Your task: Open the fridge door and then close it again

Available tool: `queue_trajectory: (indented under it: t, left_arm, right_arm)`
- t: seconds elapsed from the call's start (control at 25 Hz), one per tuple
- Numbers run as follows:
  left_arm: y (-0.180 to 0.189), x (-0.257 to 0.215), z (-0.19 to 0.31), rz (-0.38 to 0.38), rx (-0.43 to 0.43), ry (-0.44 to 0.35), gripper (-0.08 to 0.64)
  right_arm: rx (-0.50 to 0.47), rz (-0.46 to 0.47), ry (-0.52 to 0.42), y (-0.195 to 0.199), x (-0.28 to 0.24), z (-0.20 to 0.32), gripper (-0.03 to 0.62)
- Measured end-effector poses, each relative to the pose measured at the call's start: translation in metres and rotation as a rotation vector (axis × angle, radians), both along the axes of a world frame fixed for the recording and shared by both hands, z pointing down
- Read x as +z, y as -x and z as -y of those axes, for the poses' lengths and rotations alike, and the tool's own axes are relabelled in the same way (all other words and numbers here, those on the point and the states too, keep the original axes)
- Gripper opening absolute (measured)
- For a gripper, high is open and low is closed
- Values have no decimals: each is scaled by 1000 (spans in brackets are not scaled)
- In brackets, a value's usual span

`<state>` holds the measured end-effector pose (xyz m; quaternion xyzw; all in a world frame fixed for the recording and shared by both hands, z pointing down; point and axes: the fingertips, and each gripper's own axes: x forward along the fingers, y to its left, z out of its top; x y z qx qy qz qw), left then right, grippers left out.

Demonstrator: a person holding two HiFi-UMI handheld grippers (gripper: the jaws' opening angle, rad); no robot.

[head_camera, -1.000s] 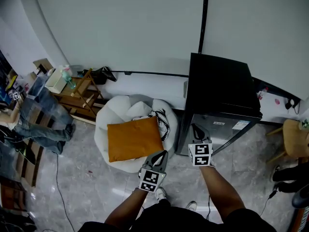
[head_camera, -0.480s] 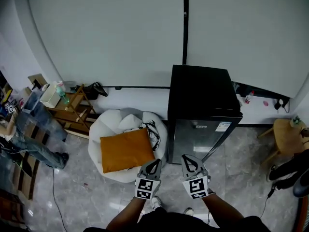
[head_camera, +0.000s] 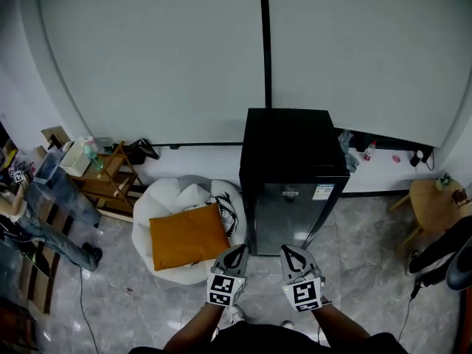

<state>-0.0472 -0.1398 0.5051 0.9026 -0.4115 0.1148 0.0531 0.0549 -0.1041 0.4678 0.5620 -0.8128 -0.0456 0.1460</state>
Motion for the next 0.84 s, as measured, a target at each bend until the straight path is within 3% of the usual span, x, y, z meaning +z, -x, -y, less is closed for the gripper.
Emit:
queue_trajectory:
  t: [0.44, 0.84]
  left_arm:
    - [-30, -15, -19, -4, 28, -26, 21]
    - [-35, -11, -36, -10, 19, -24, 20]
  right_arm:
    - [45, 48, -24, -33, -11, -21, 17]
    - [61, 65, -33, -42, -11, -33, 17]
